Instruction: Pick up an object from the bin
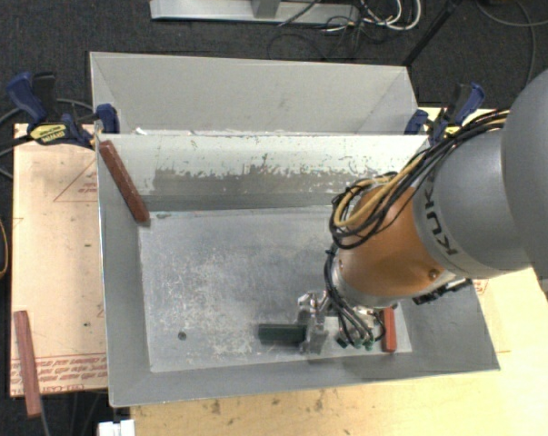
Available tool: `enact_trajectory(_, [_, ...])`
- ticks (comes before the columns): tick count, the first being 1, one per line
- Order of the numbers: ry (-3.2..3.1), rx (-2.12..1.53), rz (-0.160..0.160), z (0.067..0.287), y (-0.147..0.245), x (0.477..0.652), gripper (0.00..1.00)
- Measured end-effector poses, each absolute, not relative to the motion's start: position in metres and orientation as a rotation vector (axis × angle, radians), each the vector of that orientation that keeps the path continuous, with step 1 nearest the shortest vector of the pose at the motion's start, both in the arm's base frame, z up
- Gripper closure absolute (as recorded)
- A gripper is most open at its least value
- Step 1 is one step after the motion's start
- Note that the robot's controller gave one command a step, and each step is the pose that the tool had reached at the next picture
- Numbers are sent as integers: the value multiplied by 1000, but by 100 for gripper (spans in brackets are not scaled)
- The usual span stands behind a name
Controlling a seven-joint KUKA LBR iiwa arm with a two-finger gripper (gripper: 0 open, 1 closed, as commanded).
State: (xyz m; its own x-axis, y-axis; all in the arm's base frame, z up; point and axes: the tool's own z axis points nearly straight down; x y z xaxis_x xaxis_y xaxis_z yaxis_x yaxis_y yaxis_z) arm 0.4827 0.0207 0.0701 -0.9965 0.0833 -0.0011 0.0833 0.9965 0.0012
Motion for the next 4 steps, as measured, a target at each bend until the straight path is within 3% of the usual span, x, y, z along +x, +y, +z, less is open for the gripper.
enact_trajectory(1, [3122, 225, 1, 176, -8, 503, 100])
enact_trajectory(2, [3132, 223, 1, 171, -7, 501, 0])
enact_trajectory(3, [3143, -122, 4, 67, 47, 517, 0])
enact_trajectory(4, [3137, -116, 2, 71, 46, 518, 100])
